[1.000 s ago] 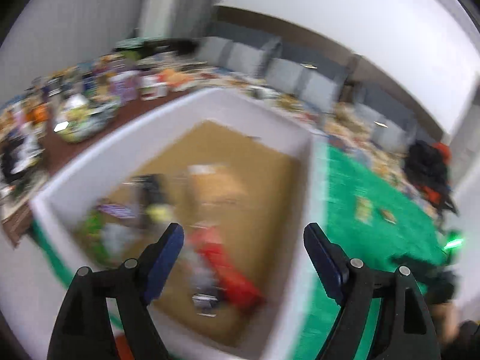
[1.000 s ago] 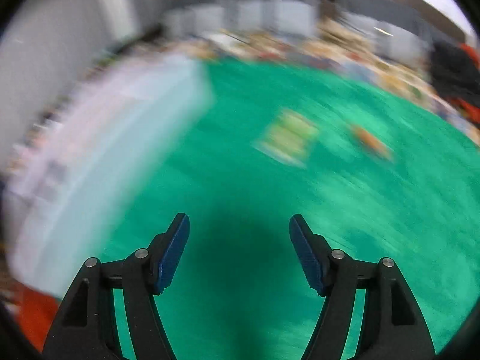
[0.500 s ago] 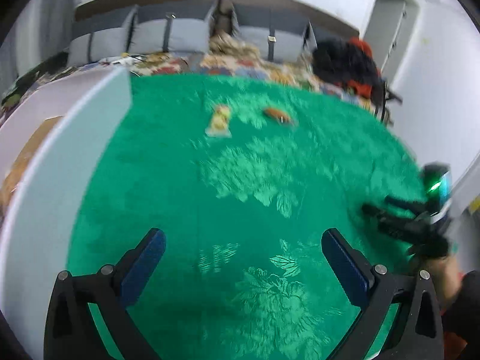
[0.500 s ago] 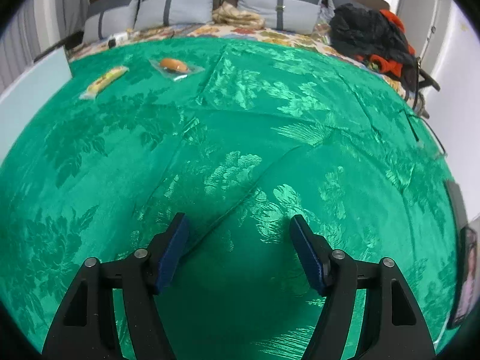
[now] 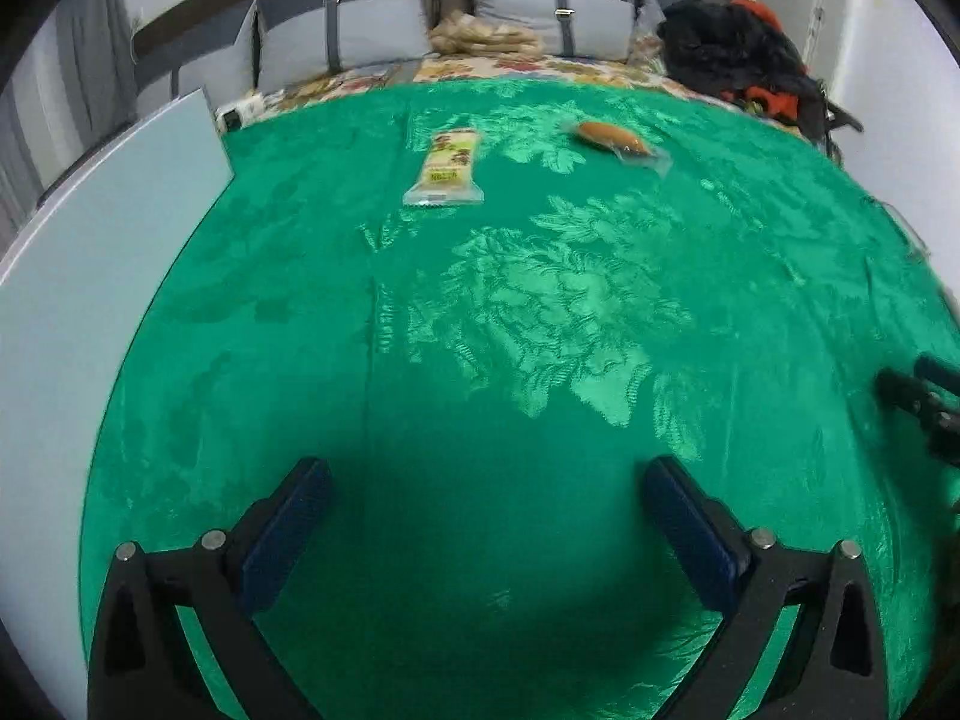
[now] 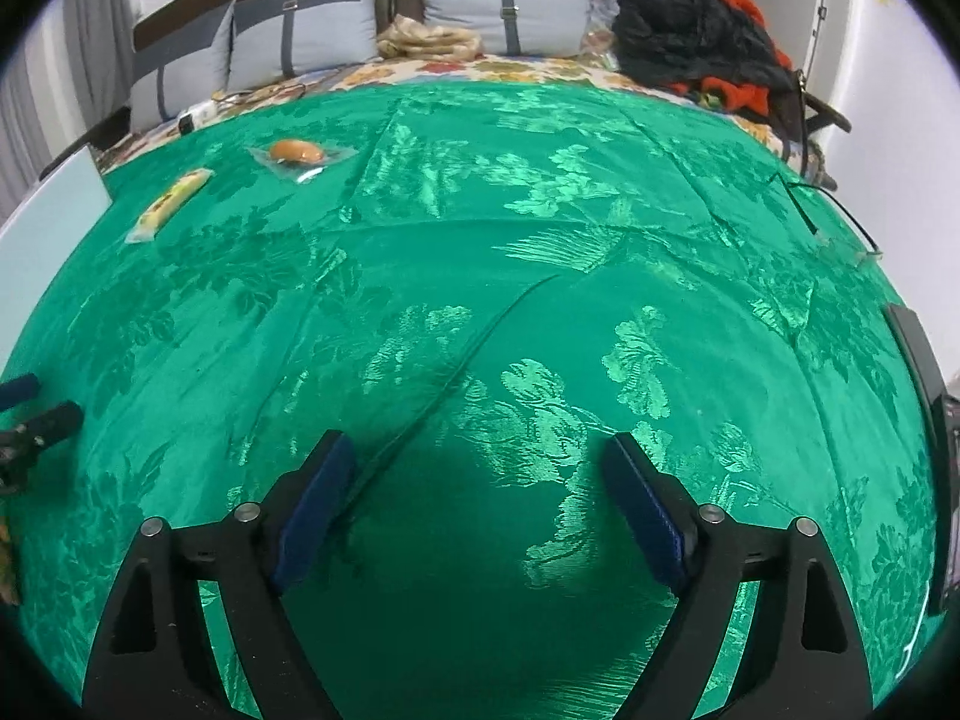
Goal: Organize snacks
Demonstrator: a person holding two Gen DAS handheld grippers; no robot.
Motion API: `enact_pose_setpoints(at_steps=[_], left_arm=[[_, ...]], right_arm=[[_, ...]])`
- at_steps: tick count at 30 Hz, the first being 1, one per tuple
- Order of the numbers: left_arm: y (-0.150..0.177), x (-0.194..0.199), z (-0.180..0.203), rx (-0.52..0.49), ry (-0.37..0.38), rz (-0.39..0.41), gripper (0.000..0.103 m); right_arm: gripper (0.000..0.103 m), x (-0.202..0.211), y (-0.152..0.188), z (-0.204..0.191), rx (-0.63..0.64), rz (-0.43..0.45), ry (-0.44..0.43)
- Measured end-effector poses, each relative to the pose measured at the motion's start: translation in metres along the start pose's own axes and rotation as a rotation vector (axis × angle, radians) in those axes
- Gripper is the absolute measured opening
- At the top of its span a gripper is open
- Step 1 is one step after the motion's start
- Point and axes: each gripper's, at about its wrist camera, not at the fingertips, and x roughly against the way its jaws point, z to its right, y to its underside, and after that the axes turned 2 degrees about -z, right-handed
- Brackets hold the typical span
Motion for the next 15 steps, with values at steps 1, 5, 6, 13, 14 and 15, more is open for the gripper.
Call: enact_pose_setpoints(at_steps=[1,5,6,13,14,15], left_arm=[[0.0006,-0.0003,-0.0014,0.001,-0.002,-0.003,0.103],[0.0006,-0.0024,-0.0015,0.001,-0.005,-0.002,0.103],[0.0005,-0.0018,-0.0017,0.001,-0.005,-0.002,0.103],[0.0013,-0.0004,-0.0022,0.001,-0.005,-0.002,0.103],[0.0013,-0.0005,-0.0023,0.001,-0.005,-0.002,0.103],[0.0013,-0.0005,-0.0023,0.001,-0.005,-0.002,0.103]], right_arm=[[0.088,0.0002,-0.0001,0.0002,0.000,0.001,0.001],[0.088,0.0006,-0.0003,0.0015,-0.003,0.001,0.006],[0.088,0.0008,-0.0002,0.0019,-0.005,0.002,0.011],[0.088,0.0012,-0.0010,0.0042,-0.015,0.002,0.021],[0.088,0.0011,-0.0010,0.0041,-0.015,0.001,0.021],[0.088,0.0011,-0.0010,0.0046,-0.015,0.001,0.021]])
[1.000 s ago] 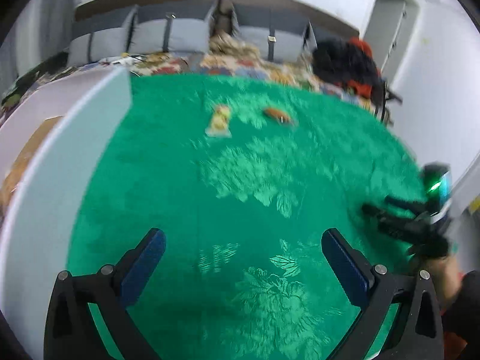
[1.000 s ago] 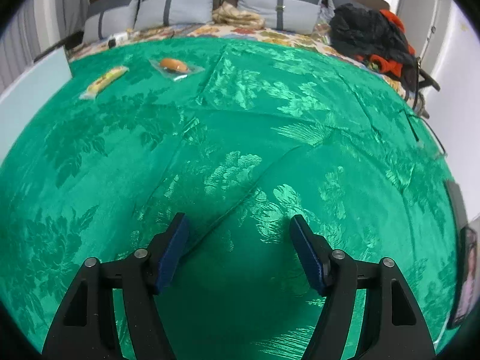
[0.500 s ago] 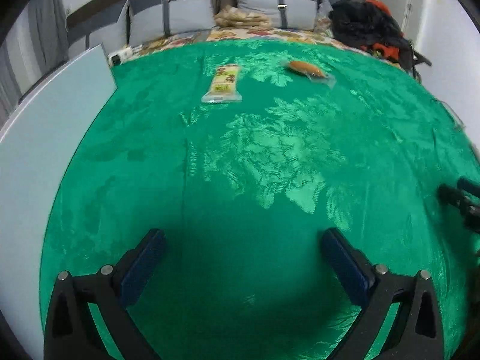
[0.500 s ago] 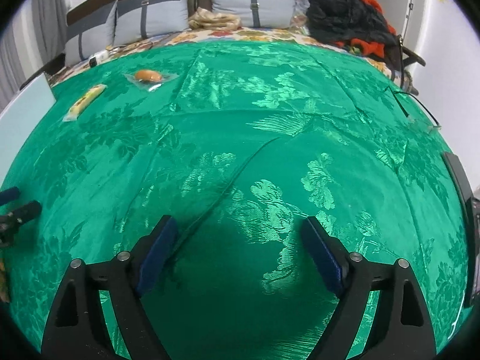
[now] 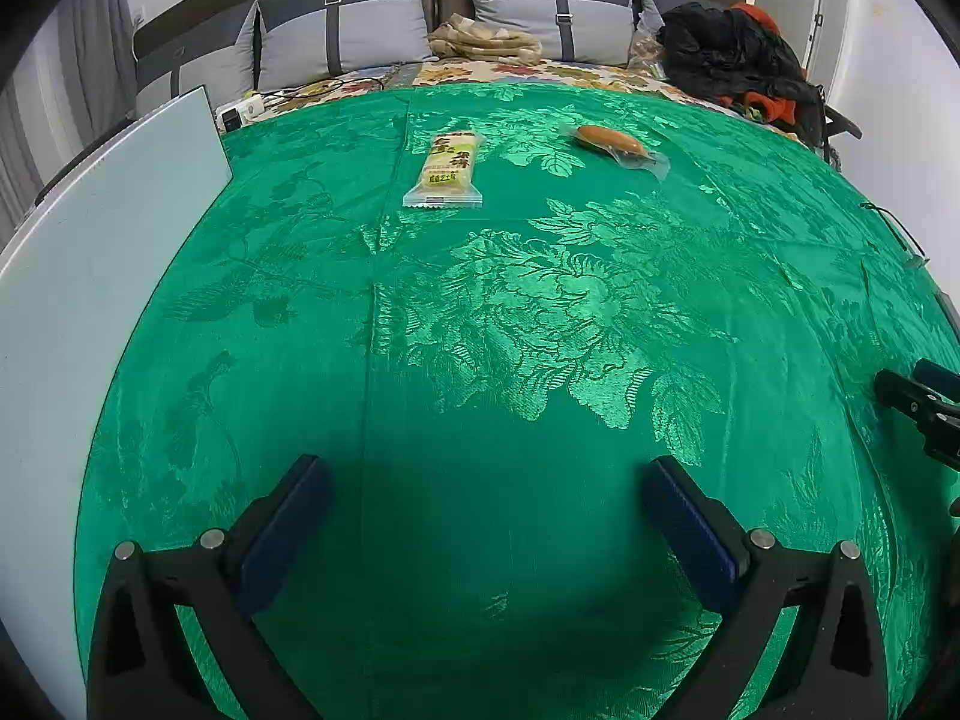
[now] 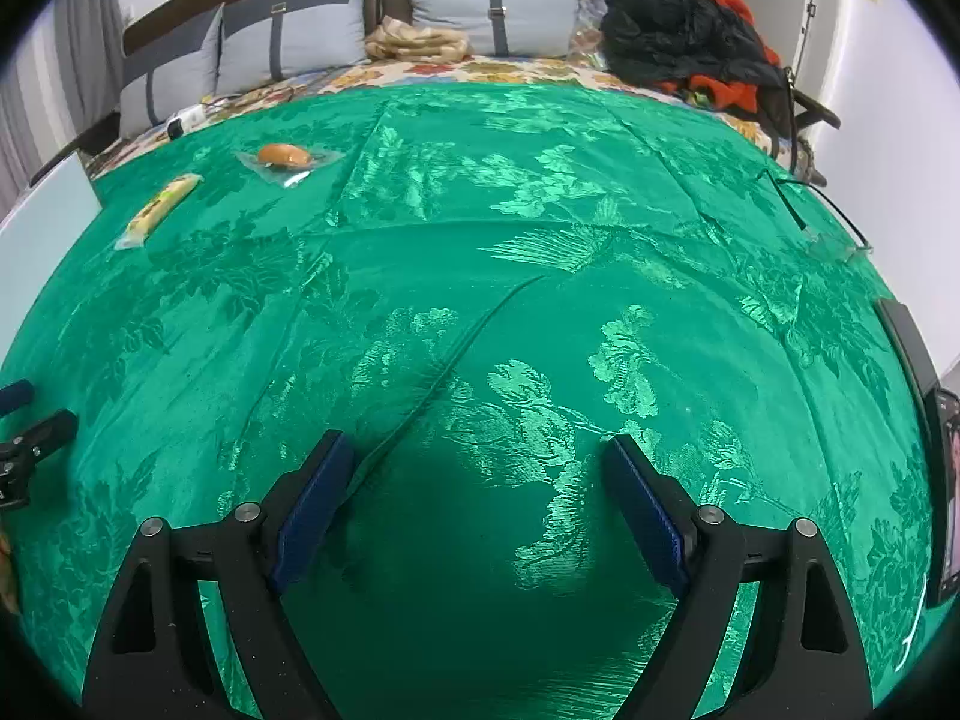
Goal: Organize snacks
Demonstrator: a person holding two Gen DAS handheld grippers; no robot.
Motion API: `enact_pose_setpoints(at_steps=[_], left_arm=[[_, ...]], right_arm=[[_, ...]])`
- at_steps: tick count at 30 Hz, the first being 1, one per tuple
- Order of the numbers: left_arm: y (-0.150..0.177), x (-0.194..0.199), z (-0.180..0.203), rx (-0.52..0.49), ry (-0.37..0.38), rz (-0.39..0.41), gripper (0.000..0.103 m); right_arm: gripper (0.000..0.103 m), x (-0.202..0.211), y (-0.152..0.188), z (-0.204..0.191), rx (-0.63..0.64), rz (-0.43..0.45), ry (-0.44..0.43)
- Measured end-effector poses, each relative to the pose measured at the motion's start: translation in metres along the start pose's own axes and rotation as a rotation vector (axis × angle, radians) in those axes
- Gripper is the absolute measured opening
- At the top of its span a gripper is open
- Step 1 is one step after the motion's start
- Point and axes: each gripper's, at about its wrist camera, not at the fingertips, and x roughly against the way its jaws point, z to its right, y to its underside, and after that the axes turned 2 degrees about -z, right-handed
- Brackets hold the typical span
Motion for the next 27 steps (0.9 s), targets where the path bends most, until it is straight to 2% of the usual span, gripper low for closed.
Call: enact_pose_setpoints(at_steps=[21,24,26,27], left_arm=[[0.000,0.000,0.000,-0.002,0.001,-0.001,0.103],[-0.014,-0.007,0.000,-0.049,0.032,-0.064,0.103],[-0.034,-0.015,-0.004,-0.058,0.058,-0.107,0.103],[-0.048,-0.017,-0.006,-0.051,0.061,-0.104,0.103]], right_arm=[[0.088,0.000,0.000,0.000,0.000,0.000,0.001],[0.088,0.000,0.000,0.000,0.000,0.000,0.001],[0.088,0.000,0.000,-0.001,0.000,0.000,0.002],[0.088,0.000,0.000,0.000,0.000,0.000,0.002]])
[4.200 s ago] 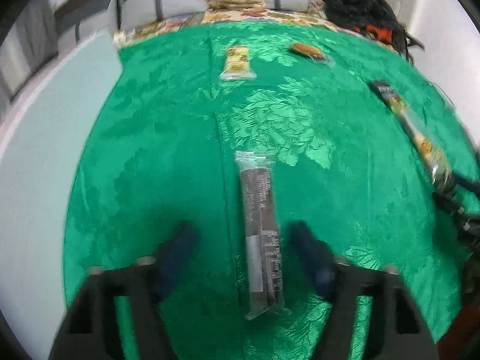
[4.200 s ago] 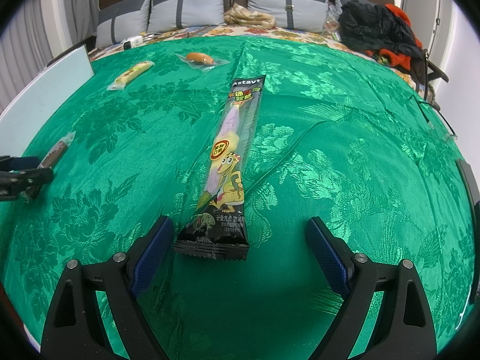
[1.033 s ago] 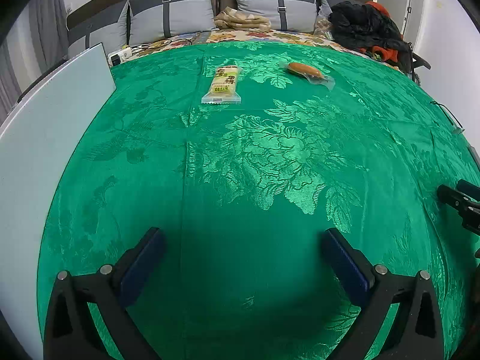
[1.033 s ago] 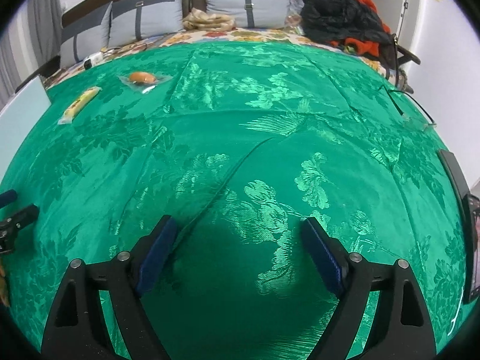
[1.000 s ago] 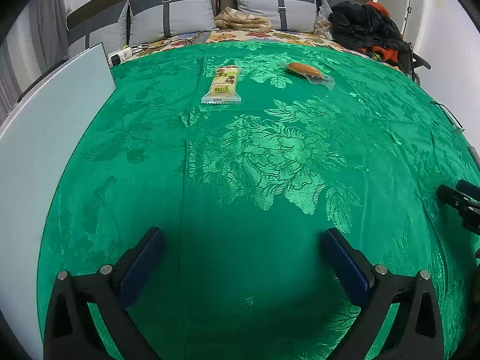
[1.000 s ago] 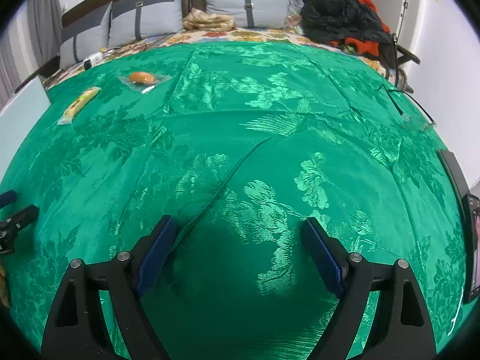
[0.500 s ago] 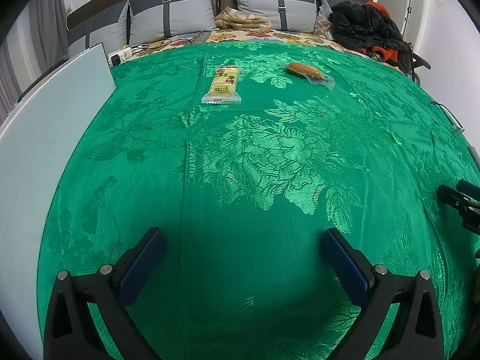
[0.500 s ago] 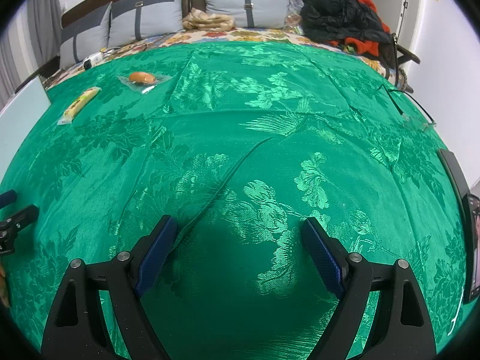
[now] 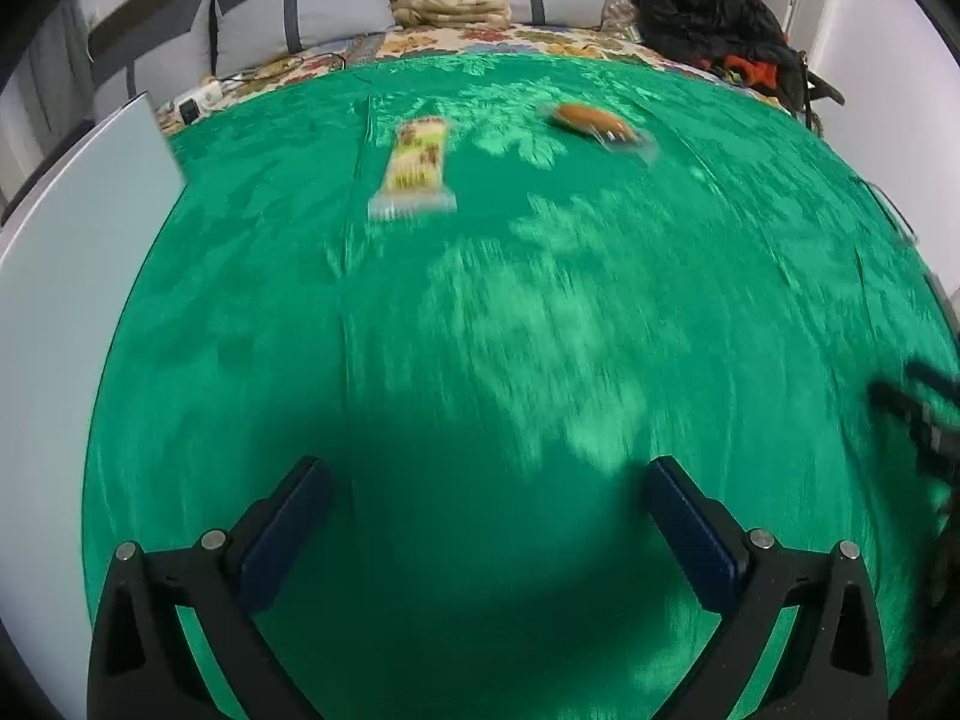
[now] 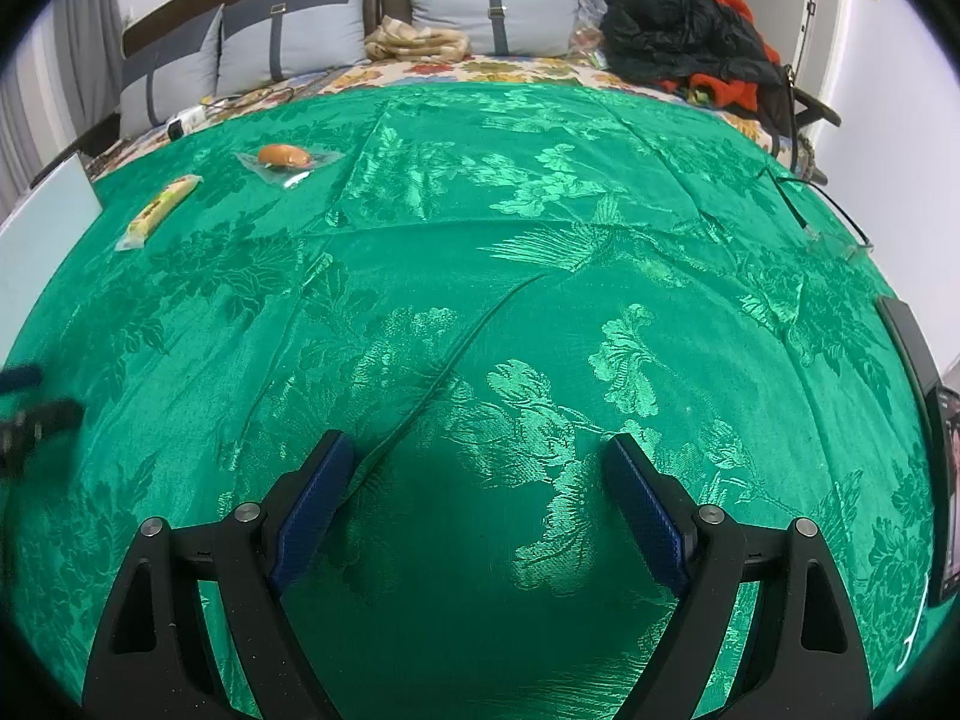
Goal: Organize snacks
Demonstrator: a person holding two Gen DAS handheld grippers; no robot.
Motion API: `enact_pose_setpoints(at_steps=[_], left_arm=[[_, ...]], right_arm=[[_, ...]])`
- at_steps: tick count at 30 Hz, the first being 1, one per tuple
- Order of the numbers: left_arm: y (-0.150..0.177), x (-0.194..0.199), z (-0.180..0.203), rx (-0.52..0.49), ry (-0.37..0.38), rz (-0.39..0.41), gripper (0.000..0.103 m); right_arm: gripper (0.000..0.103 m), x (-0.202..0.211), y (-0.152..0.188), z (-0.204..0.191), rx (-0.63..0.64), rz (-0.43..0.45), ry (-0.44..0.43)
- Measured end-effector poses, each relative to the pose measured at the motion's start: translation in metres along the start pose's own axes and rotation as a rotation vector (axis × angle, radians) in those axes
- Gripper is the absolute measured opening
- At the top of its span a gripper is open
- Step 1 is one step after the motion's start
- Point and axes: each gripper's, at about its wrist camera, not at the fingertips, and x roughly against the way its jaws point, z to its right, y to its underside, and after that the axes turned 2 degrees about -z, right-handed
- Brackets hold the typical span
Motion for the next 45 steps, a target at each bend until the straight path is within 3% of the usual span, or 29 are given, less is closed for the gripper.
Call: enact_pose_setpoints(at_steps=[3,7,10,11,12,13,16,20,27,31,32,35,36,39,45], left_arm=[[-0.045,-0.002,-0.008,0.016,-0.019,0.045,0.103],[-0.106,-0.027,-0.020,0.060,-0.062,0.024,0.097],[-0.132,-0.051,-0.027,0.106,-0.057,-0.024,0.076],[-0.137,-0.059,-0.028,0.108,-0.054,-0.041,0.064],[-0.141,-0.066,-0.027,0.100,-0.056,-0.056,0.040],[-0.142,-0.068,-0.026,0.089,-0.072,-0.051,0.032],[-0.135,-0.062,-0.026,0.081,-0.053,-0.007,0.029],[-0.096,-0.042,-0.023,0.093,-0.053,0.011,0.029],[0.007,0.014,-0.004,0.040,-0.053,0.009,0.029],[0.038,0.026,0.002,0.004,-0.054,0.022,0.030],[0.042,0.025,0.003,-0.006,-0.059,0.031,0.035],[0.043,0.023,-0.001,-0.003,-0.062,0.057,0.072],[0.043,0.021,-0.004,0.001,-0.062,0.067,0.079],[0.043,0.015,-0.013,0.016,-0.057,0.091,0.093],[0.040,0.010,-0.016,0.029,-0.054,0.103,0.103]], right_arm=[[0.088,0.000,0.000,0.000,0.000,0.000,0.000],[0.088,0.000,0.000,0.000,0.000,0.000,0.000],[0.088,0.000,0.000,0.000,0.000,0.000,0.000],[0.088,0.000,0.000,0.000,0.000,0.000,0.000],[0.088,0.000,0.000,0.000,0.000,0.000,0.000],[0.088,0.000,0.000,0.000,0.000,0.000,0.000],[0.088,0.000,0.000,0.000,0.000,0.000,0.000],[0.088,0.000,0.000,-0.001,-0.001,0.000,0.000],[0.088,-0.001,0.000,0.000,0.000,0.000,0.002],[0.088,-0.001,0.000,0.000,0.000,0.000,0.002],[0.088,-0.001,0.000,0.000,-0.001,0.000,0.001],[0.088,-0.001,0.000,0.000,-0.001,0.000,0.001],[0.088,-0.001,0.000,0.000,-0.001,0.000,0.001],[0.088,-0.001,0.000,0.000,-0.001,0.000,0.001],[0.088,-0.001,0.000,0.000,-0.003,-0.001,-0.002]])
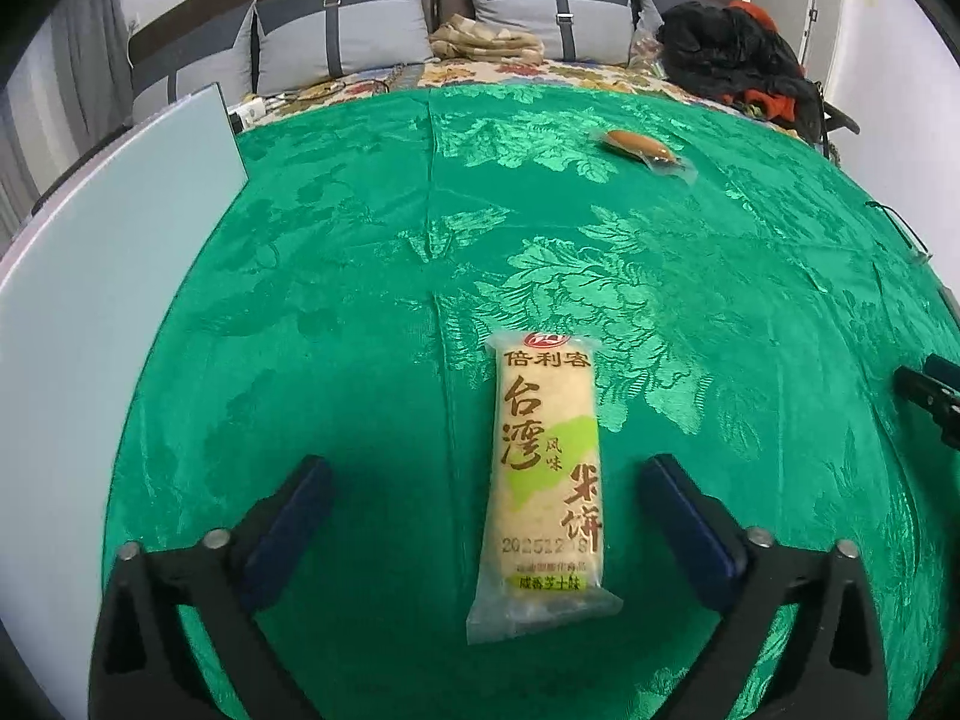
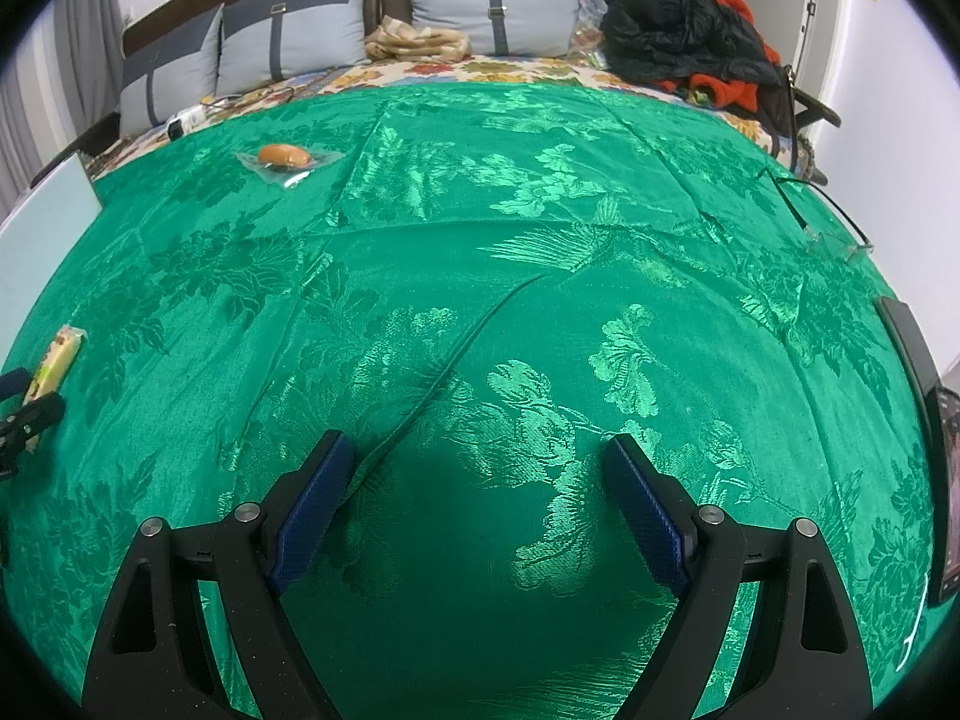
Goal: Organize snacks
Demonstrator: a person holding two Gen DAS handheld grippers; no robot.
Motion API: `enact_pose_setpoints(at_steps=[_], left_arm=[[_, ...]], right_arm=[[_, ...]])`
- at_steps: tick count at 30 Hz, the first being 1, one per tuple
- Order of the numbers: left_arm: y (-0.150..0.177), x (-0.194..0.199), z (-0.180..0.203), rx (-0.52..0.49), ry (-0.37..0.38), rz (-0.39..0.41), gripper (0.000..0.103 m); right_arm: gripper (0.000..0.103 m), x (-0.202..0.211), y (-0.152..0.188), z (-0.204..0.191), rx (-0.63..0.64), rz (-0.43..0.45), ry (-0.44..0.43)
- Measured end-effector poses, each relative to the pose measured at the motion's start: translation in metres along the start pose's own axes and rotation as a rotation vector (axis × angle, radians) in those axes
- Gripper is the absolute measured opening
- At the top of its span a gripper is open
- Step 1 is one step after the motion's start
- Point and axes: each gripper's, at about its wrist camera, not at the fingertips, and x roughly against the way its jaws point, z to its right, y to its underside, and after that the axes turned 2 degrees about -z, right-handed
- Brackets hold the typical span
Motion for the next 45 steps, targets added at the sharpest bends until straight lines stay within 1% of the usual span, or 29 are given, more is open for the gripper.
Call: enact_pose_setpoints(at_steps=[5,8,9,11,12,14,15,17,20,23,24,25,26,27,28,29,30,31,35,38,41,44,45], left_arm=[[-0.001,0.000,0.000,0.000,0.001,0.000,0.103],[-0.001,0.000,0.001,0.001,0.002,0.000,0.103],[-0.001,0.000,0.001,0.001,0.002,0.000,0.103],[-0.001,0.000,0.001,0.000,0.000,0.000,0.103],[-0.001,0.000,0.001,0.001,0.001,0.000,0.103],[-0.001,0.000,0.001,0.001,0.001,0.000,0.103],[-0.001,0.000,0.001,0.001,0.001,0.001,0.103],[-0.001,0.000,0.001,0.001,0.001,0.001,0.103],[-0.001,0.000,0.001,0.001,0.002,0.001,0.103],[-0.001,0.000,0.001,0.001,0.001,0.001,0.103],[-0.001,0.000,0.001,0.001,0.001,0.001,0.103],[-0.001,0.000,0.001,0.001,0.001,0.001,0.103],[-0.001,0.000,0.001,0.001,0.001,0.001,0.103],[-0.001,0.000,0.001,0.001,0.001,0.001,0.103],[-0.001,0.000,0.001,0.000,0.001,0.001,0.103],[-0.001,0.000,0.001,0.000,0.001,0.001,0.103],[-0.001,0.000,0.001,0.000,0.001,0.001,0.103],[-0.001,0.000,0.001,0.001,0.001,0.001,0.103],[-0.001,0.000,0.001,0.000,0.001,0.001,0.103],[-0.001,0.000,0.001,0.001,0.001,0.001,0.103],[-0.001,0.000,0.001,0.001,0.001,0.001,0.103],[-0.001,0.000,0.001,0.000,0.001,0.001,0.103],[-0.001,0.000,0.001,0.001,0.001,0.001,0.103]], right_arm=[[0.090,0.000,0.000,0.001,0.005,-0.005,-0.021],[0.088,-0.003,-0.018,-0.004,0.073,-0.017,-0.152],[0.088,-0.005,-0.037,-0.010,0.115,-0.009,-0.188],[0.088,-0.010,-0.069,-0.021,0.174,0.009,-0.226],[0.088,-0.018,-0.095,-0.031,0.209,0.007,-0.268],[0.088,-0.035,-0.128,-0.047,0.245,-0.019,-0.312],[0.088,-0.052,-0.150,-0.061,0.277,-0.055,-0.342],[0.088,-0.081,-0.176,-0.085,0.336,-0.121,-0.349],[0.088,-0.117,-0.196,-0.117,0.408,-0.191,-0.328],[0.089,-0.141,-0.203,-0.133,0.424,-0.223,-0.288],[0.089,-0.145,-0.206,-0.137,0.427,-0.196,-0.275],[0.089,-0.145,-0.208,-0.138,0.425,-0.195,-0.276],[0.087,-0.147,-0.210,-0.139,0.417,-0.194,-0.275],[0.081,-0.146,-0.211,-0.138,0.409,-0.197,-0.269],[0.064,-0.146,-0.212,-0.138,0.407,-0.200,-0.250],[0.050,-0.144,-0.215,-0.136,0.404,-0.200,-0.247],[0.028,-0.140,-0.217,-0.134,0.383,-0.217,-0.282],[0.023,-0.137,-0.217,-0.132,0.368,-0.229,-0.277],[0.021,-0.126,-0.212,-0.126,0.357,-0.253,-0.253],[0.021,-0.112,-0.204,-0.116,0.306,-0.255,-0.289],[0.021,-0.095,-0.193,-0.100,0.217,-0.259,-0.368],[0.021,-0.082,-0.175,-0.079,0.086,-0.286,-0.493],[0.020,-0.077,-0.165,-0.066,0.012,-0.302,-0.566]])
